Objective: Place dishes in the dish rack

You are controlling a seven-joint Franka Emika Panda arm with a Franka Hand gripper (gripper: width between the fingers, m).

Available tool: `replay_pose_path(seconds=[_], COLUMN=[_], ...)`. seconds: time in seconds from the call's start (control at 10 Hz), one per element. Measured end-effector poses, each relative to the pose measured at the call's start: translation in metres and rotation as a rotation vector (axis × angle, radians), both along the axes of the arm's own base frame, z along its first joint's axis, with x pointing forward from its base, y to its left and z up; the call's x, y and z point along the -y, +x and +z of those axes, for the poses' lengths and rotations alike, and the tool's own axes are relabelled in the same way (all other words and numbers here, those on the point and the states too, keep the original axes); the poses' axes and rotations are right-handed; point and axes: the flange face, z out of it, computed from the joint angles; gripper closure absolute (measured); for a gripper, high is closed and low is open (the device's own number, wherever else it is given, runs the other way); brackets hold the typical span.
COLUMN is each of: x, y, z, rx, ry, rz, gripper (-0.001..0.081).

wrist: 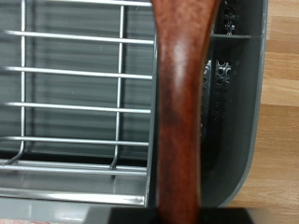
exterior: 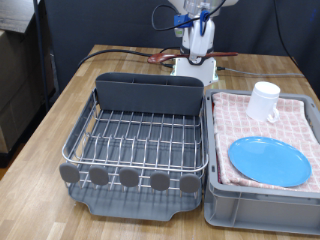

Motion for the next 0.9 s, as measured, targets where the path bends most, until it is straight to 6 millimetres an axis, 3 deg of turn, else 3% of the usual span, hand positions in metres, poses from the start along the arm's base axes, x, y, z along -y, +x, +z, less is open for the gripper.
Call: replay_pose_path(seconds=[0.5, 0.9], x=[-0.001, 0.021], y=[0.005, 0.001], z=[0.004, -0.005], rx=[-0.009, -0.021], ry=[0.080, 0.248], rz=[-0.042, -0.035], gripper=[0.0716, 0.0716])
